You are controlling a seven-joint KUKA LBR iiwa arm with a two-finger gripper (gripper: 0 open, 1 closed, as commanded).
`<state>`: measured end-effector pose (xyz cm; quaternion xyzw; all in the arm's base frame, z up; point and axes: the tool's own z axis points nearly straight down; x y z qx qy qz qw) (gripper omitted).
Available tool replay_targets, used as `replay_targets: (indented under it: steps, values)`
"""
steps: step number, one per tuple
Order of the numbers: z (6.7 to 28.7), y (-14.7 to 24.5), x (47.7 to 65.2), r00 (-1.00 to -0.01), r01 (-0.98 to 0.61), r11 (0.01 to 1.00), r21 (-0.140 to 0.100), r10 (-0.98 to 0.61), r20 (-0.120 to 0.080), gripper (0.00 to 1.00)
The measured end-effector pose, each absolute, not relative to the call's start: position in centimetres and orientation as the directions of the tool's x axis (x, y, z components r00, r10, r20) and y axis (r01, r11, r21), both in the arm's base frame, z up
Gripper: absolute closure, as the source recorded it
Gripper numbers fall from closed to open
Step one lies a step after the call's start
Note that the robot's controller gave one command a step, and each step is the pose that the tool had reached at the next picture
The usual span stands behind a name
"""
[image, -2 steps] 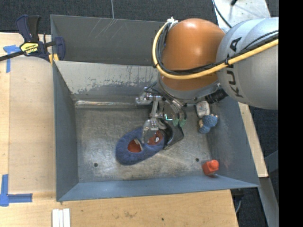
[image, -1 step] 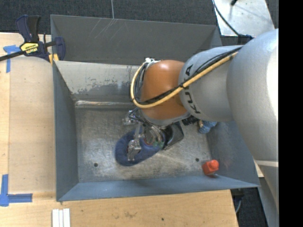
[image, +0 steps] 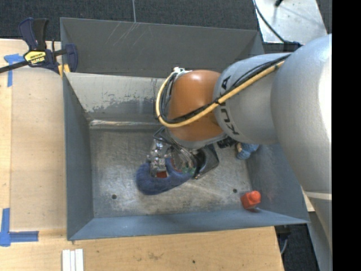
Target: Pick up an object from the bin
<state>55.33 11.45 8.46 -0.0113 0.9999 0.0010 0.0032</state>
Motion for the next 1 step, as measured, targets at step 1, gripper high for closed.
replay_targets:
  steps: [1]
  values:
    - [24.11,10.88,55.62,-0.964,-0.265,0.964,-0.001,-0.265,-0.012,1.00]
